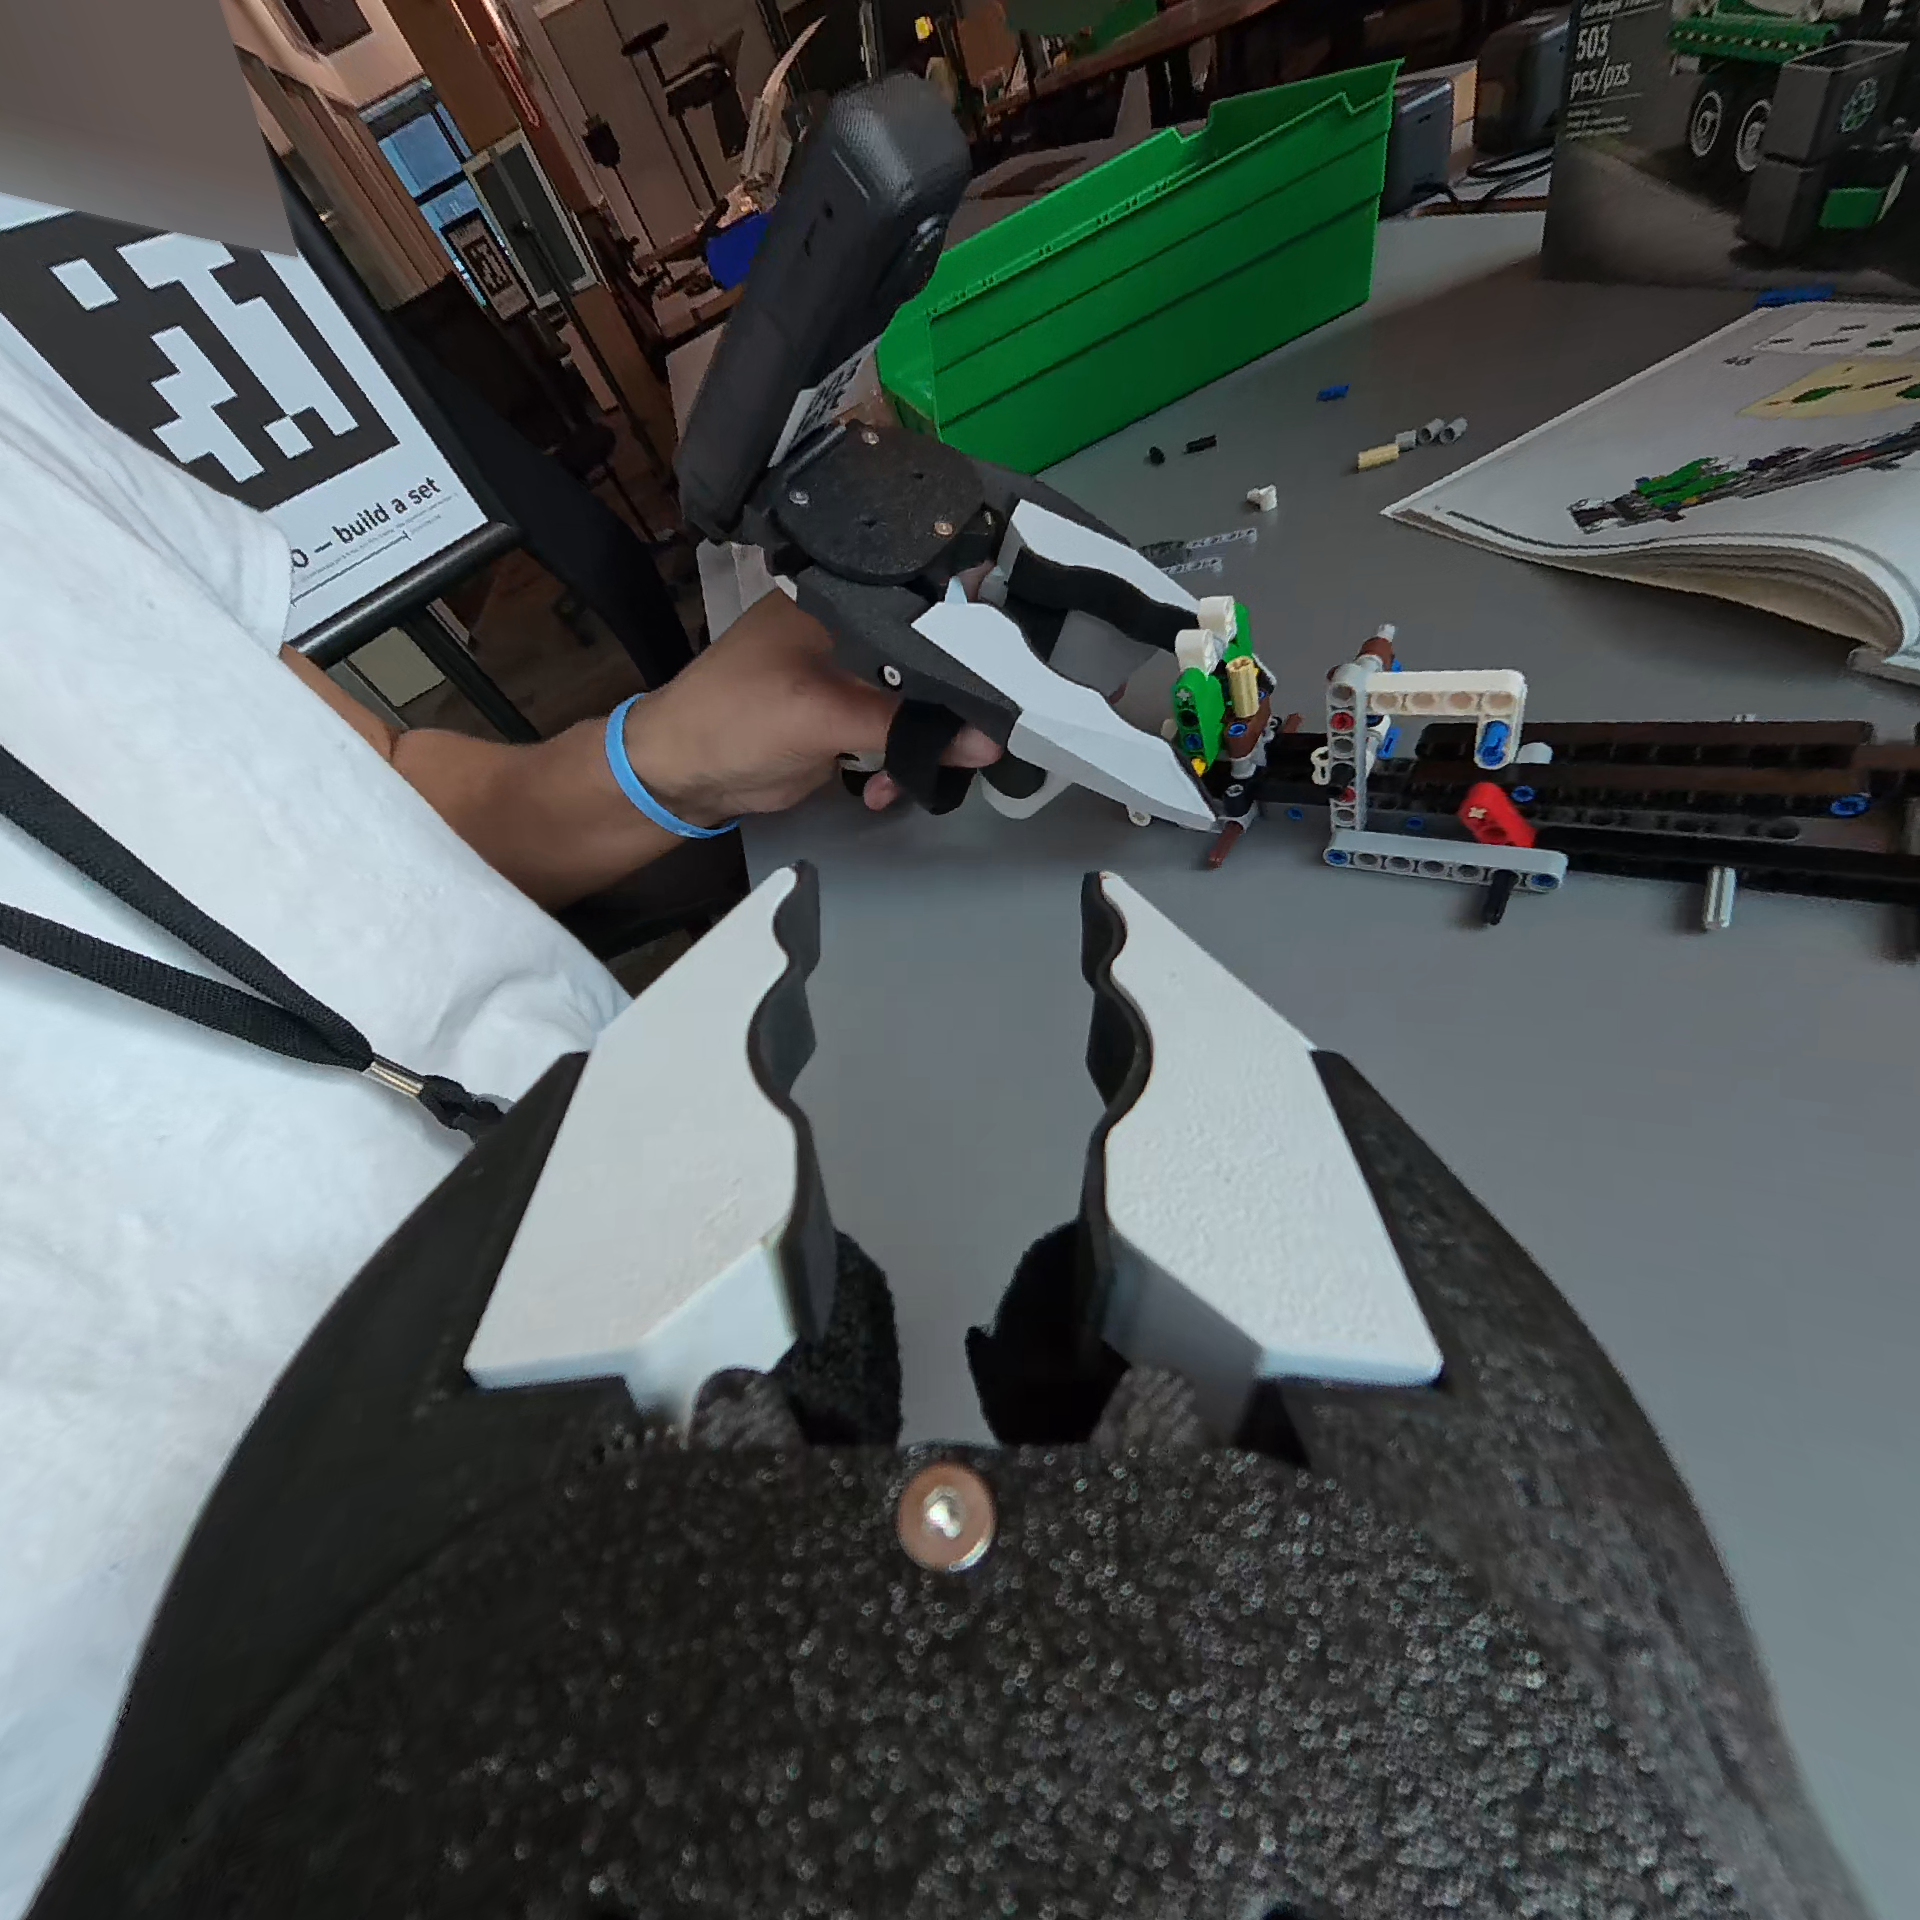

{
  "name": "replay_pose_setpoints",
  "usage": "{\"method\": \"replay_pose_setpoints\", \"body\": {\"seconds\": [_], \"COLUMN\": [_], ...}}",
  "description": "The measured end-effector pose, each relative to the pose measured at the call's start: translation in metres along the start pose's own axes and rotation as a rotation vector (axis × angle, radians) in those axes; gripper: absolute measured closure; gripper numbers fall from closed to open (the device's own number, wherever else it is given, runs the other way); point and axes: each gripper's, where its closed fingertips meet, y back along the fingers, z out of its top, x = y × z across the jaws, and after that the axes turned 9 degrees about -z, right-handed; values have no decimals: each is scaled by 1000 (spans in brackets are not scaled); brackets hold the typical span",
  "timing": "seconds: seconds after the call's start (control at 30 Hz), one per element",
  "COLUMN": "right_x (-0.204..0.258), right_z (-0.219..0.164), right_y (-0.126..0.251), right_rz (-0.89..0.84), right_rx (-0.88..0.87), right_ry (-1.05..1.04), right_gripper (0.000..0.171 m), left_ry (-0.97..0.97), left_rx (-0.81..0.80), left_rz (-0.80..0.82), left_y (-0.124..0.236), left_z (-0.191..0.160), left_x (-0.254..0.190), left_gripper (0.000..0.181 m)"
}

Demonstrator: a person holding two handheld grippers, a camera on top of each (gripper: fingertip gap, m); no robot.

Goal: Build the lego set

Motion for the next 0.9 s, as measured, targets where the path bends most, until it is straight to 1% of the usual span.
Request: {"method": "replay_pose_setpoints", "body": {"seconds": [0.03,0.23,0.3,0.4,0.5,0.63,0.7,0.8,0.9], "right_x": [0,-6,-11,-17,-22,-25,-27,-30,-31], "right_z": [0,4,5,8,10,11,8,3,2], "right_y": [0,2,0,-1,-4,-10,-13,-15,-14], "right_rz": [5,18,16,16,17,26,25,18,21], "right_rx": [0,8,19,23,22,17,31,54,59], "right_ry": [-10,-35,-34,-27,-28,-36,-38,-31,-32], "right_gripper": [121,122,122,122,122,122,122,122,122], "left_ry": [8,-7,-47,-78,-46,32,58,47,15], "left_rx": [8,53,70,51,61,59,55,43,50], "left_rz": [-2,-54,-76,-101,-121,-91,-87,-88,-73], "left_y": [0,2,3,3,3,2,2,1,1], "left_z": [0,-3,-4,-4,-8,-11,-13,-12,-11], "left_x": [0,-4,-5,-7,-6,-1,-1,-5,-3], "left_gripper": [120,120,120,119,118,114,117,127,127]}}
